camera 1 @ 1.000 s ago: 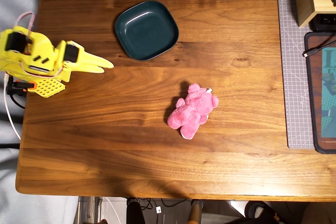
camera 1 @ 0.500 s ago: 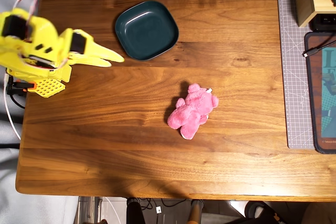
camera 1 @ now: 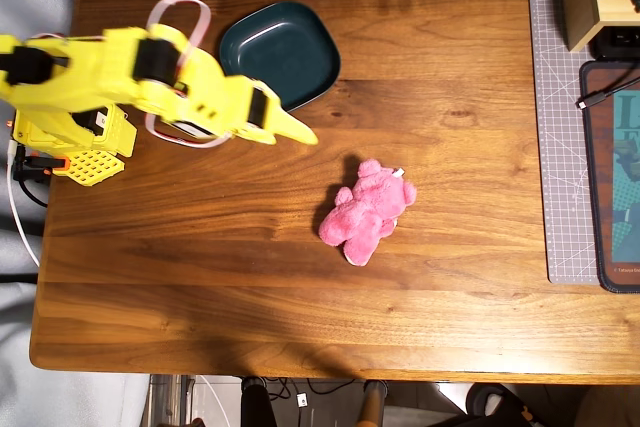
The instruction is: Grasp a strawberry bear and put it in the bin.
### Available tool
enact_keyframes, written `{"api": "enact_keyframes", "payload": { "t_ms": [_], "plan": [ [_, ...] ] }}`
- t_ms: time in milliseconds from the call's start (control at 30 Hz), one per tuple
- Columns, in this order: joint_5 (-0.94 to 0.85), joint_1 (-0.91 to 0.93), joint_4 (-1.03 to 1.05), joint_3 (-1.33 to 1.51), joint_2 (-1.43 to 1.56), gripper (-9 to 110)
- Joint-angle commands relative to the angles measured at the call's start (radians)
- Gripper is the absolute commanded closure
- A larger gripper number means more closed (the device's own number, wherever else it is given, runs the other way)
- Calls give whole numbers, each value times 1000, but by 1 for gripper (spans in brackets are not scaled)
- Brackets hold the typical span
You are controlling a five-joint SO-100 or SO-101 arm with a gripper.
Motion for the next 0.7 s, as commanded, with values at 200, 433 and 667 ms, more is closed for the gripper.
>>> {"api": "enact_keyframes", "payload": {
  "t_ms": [200, 433, 667],
  "plan": [
    [9, -91, -75, -282, -351, 72],
    [9, -101, -63, -520, -569, 72],
    [-6, -64, -49, -609, -632, 65]
  ]
}}
